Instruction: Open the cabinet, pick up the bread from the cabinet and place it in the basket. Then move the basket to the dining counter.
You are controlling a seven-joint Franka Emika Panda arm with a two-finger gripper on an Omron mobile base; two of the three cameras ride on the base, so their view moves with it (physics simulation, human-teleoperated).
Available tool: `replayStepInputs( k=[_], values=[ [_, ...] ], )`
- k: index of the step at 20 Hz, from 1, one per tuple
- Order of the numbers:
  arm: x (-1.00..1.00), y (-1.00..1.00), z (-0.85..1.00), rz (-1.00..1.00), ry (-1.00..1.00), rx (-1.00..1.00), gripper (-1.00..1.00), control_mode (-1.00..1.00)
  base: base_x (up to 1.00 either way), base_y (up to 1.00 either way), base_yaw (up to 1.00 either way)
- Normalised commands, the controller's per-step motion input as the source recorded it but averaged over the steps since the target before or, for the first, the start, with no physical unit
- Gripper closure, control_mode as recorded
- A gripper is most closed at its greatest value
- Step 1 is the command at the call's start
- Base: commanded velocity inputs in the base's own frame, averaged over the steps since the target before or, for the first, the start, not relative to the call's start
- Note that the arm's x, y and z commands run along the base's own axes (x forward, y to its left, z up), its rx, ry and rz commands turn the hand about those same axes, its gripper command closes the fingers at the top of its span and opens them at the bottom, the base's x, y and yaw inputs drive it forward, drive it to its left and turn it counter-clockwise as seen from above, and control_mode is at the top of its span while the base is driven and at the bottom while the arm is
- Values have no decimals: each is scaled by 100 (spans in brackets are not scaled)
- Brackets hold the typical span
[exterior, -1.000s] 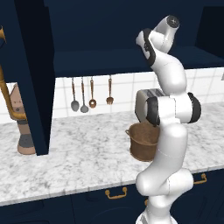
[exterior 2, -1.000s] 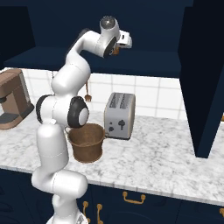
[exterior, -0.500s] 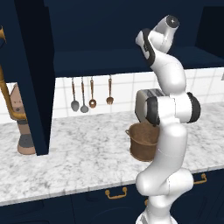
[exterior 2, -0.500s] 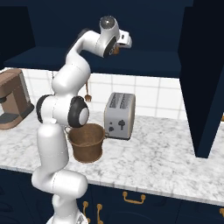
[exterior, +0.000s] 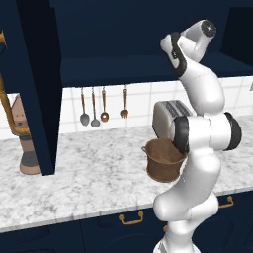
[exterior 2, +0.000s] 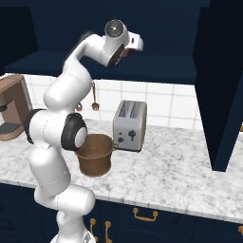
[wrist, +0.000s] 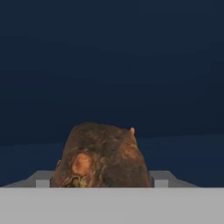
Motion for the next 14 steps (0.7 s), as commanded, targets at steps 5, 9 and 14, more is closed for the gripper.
replayStepInputs(
  k=[5, 9, 14],
  values=[
    [-100, -8, 0, -9, -7, 0, 100, -100, 0, 0, 0],
    [-100, -9, 29, -10, -1, 1, 100, -100, 0, 0, 0],
    [-100, 0, 30, -11, 1, 0, 100, -100, 0, 0, 0]
  ],
)
